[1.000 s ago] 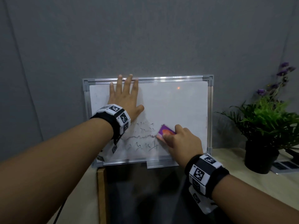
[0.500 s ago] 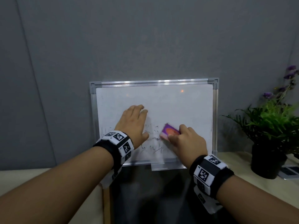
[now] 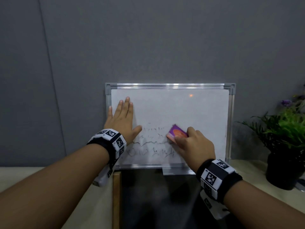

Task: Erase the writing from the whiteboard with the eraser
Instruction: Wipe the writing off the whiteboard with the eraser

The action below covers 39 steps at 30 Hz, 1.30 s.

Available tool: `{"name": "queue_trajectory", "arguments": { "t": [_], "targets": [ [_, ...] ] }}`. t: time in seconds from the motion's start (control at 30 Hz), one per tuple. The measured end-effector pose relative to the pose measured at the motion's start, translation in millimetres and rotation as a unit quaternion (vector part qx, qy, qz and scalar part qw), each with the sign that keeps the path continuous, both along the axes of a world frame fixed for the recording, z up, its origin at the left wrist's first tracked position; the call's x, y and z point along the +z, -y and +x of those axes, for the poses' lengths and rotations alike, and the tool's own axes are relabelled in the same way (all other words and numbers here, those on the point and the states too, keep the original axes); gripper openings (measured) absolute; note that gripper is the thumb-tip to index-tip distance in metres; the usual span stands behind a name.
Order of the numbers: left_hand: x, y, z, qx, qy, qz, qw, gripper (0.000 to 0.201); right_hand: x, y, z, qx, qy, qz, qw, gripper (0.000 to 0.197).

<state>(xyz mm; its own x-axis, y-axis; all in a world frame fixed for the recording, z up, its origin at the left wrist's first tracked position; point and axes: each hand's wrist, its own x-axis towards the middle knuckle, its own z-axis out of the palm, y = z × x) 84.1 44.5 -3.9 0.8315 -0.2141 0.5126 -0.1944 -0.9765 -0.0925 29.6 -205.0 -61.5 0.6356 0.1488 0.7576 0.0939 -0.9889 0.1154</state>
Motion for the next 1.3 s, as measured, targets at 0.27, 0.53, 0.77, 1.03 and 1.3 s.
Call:
{"name": "queue_trajectory", "arguments": {
  "t": [0.27, 0.53, 0.77, 1.03, 1.3],
  "targets": [
    [-2, -3, 1, -0.006, -0.012, -0.015, 1.000, 0.085, 13, -26, 2, 0.025, -0.015, -0.008, 1.000, 0.024],
    [0, -4, 0, -0.011, -0.012, -0.004, 1.000, 0.083, 12, -8, 1, -0.006, -0.005, -0.005, 1.000, 0.029],
    [0, -5, 1, -0.009, -0.016, -0.007, 1.000, 0.083, 10, -43, 7, 0.024, -0.032, -0.028, 0.999, 0.028],
    [0, -5, 1, -0.016, -0.012, -0.007, 1.000, 0.082, 16, -24, 6, 0.001, -0.019, -0.032, 0.999, 0.028],
    [0, -6, 1, -0.018, -0.012, -0.006, 1.000, 0.082, 7, -59, 10, 0.036, -0.035, -0.069, 0.996, 0.027]
  ]
}}
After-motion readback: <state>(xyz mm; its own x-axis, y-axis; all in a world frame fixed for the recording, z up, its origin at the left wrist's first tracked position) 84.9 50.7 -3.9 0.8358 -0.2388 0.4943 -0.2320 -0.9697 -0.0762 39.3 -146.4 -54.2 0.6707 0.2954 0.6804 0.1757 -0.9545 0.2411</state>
